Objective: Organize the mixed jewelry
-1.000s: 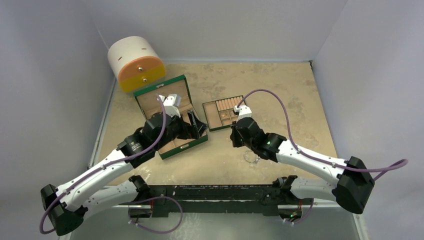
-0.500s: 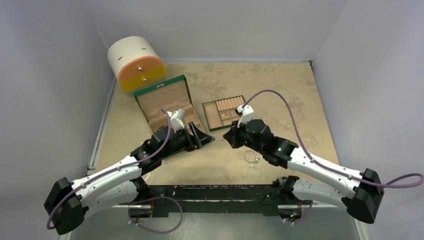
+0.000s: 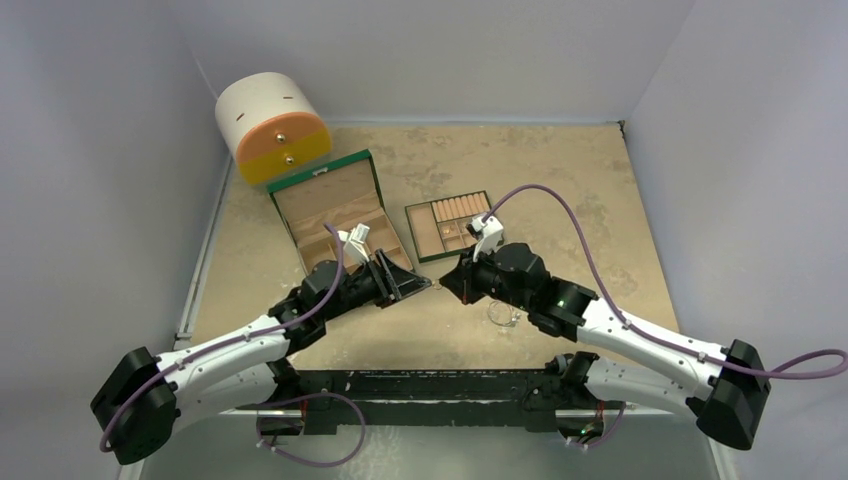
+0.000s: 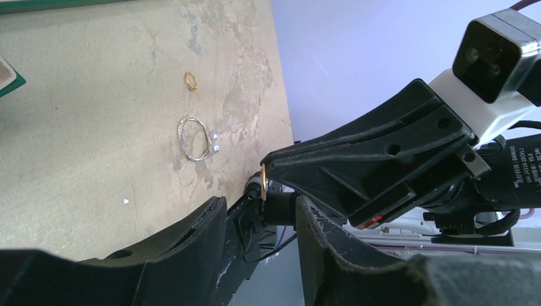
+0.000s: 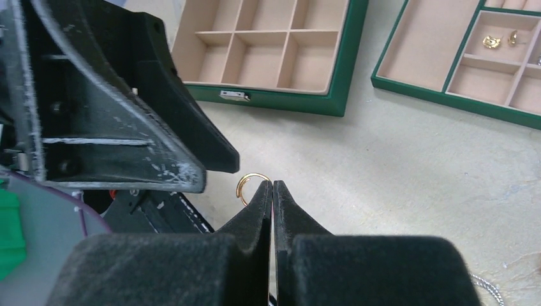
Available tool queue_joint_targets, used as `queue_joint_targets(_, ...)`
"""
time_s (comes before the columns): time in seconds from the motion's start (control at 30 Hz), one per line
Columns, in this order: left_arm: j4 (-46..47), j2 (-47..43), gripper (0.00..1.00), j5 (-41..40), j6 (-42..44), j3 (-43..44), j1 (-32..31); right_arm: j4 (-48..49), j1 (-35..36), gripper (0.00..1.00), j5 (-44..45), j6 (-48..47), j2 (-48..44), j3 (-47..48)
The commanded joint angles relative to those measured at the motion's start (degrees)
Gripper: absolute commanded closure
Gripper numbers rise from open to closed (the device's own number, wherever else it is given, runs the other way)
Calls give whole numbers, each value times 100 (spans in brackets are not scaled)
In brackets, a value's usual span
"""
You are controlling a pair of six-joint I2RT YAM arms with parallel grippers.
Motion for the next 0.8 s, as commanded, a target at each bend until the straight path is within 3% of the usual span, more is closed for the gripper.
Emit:
queue_joint_targets(0.0,604,108,59,183,-139,-41,-9,459,36,100,-311,-5,-198,14)
queue_joint_targets(0.77,674,50,75,304,-124,-54,-22,604,114,100,-477,39,-22,64)
